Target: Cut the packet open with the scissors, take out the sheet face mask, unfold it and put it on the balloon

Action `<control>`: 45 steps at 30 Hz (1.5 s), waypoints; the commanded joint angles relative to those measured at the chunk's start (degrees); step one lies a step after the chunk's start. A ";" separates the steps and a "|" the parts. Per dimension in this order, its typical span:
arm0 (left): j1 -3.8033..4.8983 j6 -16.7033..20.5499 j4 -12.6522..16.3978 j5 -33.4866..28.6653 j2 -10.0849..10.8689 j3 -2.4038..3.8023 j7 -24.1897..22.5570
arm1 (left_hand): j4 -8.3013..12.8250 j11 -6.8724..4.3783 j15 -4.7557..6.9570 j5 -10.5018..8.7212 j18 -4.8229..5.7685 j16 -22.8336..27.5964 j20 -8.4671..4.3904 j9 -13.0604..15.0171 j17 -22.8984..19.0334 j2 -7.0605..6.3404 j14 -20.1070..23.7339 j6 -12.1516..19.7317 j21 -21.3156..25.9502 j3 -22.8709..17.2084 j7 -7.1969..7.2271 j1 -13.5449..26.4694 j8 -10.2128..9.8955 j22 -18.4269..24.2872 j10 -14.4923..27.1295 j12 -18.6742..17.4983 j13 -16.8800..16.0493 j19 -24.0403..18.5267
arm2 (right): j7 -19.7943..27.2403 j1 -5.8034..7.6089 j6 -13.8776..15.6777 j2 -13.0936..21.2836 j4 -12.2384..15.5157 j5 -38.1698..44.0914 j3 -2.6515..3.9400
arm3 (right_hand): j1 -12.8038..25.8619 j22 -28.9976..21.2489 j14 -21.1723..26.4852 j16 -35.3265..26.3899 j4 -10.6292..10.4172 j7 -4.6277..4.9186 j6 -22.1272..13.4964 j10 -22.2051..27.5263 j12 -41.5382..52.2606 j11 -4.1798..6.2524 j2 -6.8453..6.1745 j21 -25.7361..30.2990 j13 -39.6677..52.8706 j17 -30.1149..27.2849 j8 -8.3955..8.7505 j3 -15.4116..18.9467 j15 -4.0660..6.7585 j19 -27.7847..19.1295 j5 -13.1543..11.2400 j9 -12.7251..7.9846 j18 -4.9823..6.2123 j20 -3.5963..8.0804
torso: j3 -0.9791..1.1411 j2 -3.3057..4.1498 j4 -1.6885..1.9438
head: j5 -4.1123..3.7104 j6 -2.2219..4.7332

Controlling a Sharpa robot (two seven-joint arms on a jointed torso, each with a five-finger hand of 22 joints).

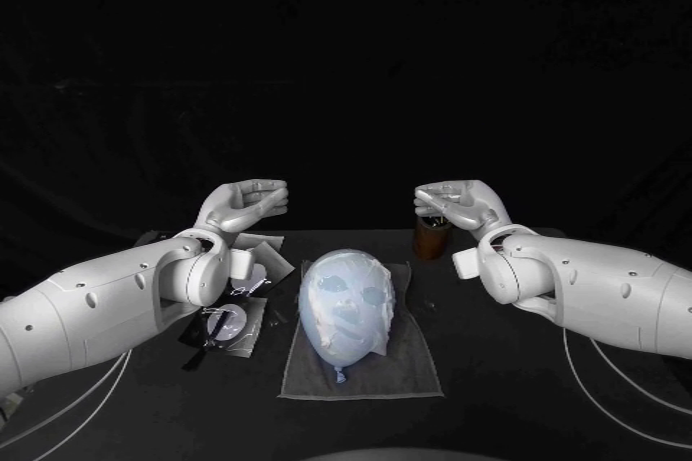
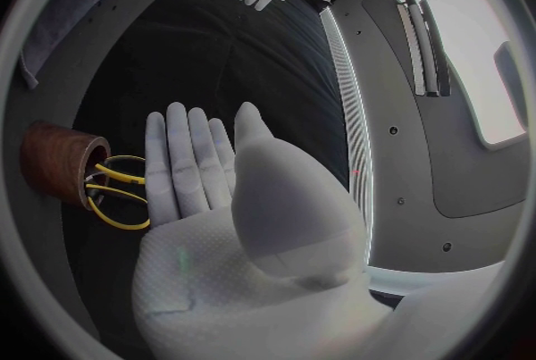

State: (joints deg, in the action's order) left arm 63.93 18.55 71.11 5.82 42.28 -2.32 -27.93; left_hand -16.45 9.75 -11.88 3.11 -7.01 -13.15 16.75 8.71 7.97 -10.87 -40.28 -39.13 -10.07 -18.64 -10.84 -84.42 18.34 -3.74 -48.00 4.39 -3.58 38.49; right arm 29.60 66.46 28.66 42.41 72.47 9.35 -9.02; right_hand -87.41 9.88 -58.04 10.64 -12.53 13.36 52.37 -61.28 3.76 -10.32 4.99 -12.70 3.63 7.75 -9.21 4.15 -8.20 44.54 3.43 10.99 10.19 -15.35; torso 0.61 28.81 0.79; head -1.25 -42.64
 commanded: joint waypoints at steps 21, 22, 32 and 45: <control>-2.03 13.83 9.01 -4.07 0.19 1.25 -1.30 | 16.45 -9.75 11.88 -3.11 7.01 13.15 -16.75 -8.71 -7.97 10.87 40.28 39.13 10.07 18.64 10.84 84.42 -18.34 3.74 48.00 -4.39 3.58 -38.49 | 0.35 -4.60 10.39 0.97 11.13 -7.07 6.06 | 87.41 -9.88 58.04 -10.64 12.53 -13.36 -52.37 61.28 -3.76 10.32 -4.99 12.70 -3.63 -7.75 9.21 -4.15 8.20 -44.54 -3.43 -10.99 -10.19 15.35 | -0.50 1.92 -0.68 | 1.03 7.02; -2.26 15.42 10.34 -4.31 0.49 1.39 -1.38 | 16.45 -9.75 11.88 -3.11 7.01 13.15 -16.75 -8.71 -7.97 10.87 40.28 39.13 10.07 18.64 10.84 84.42 -18.34 3.74 48.00 -4.39 3.58 -38.49 | 0.32 -4.91 11.31 1.21 12.29 -7.49 6.60 | 87.41 -9.88 58.04 -10.64 12.53 -13.36 -52.37 61.28 -3.76 10.32 -4.99 12.70 -3.63 -7.75 9.21 -4.15 8.20 -44.54 -3.43 -10.99 -10.19 15.35 | -0.53 2.05 -0.71 | 1.09 7.37; -3.70 25.12 18.47 -5.75 2.33 2.28 -1.84 | 16.45 -9.75 11.88 -3.11 7.01 13.15 -16.75 -8.71 -7.97 10.87 40.28 39.13 10.07 18.64 10.84 84.42 -18.34 3.74 48.00 -4.39 3.58 -38.49 | 0.19 -6.30 15.46 2.28 17.49 -9.35 9.02 | 87.41 -9.88 58.04 -10.64 12.53 -13.36 -52.37 61.28 -3.76 10.32 -4.99 12.70 -3.63 -7.75 9.21 -4.15 8.20 -44.54 -3.43 -10.99 -10.19 15.35 | -0.61 2.37 -0.79 | 1.25 8.26; -3.77 25.56 18.85 -5.82 2.41 2.32 -1.86 | 16.45 -9.75 11.88 -3.11 7.01 13.15 -16.75 -8.71 -7.97 10.87 40.28 39.13 10.07 18.64 10.84 84.42 -18.34 3.74 48.00 -4.39 3.58 -38.49 | 0.19 -6.30 15.46 2.28 17.49 -9.35 9.02 | 87.41 -9.88 58.04 -10.64 12.53 -13.36 -52.37 61.28 -3.76 10.32 -4.99 12.70 -3.63 -7.75 9.21 -4.15 8.20 -44.54 -3.43 -10.99 -10.19 15.35 | -0.61 2.37 -0.79 | 1.25 8.26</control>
State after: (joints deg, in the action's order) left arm 60.13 42.95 89.80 0.03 44.74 -0.08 -28.72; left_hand -0.23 0.01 -0.02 0.20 -0.35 -0.37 -0.10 0.05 0.05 0.04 -0.21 -0.28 -0.36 -0.01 -0.01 -0.36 0.30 -0.05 -0.21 0.34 -0.05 0.30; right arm 29.49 60.16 43.63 44.69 89.86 0.02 -0.06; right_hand -0.30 0.05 -0.30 0.35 -0.23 -0.01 0.20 -0.30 0.28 0.00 0.00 -0.28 0.05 0.05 -0.19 -0.02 0.00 0.37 0.30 0.06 0.34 0.09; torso 0.00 31.18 0.00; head 0.00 -34.37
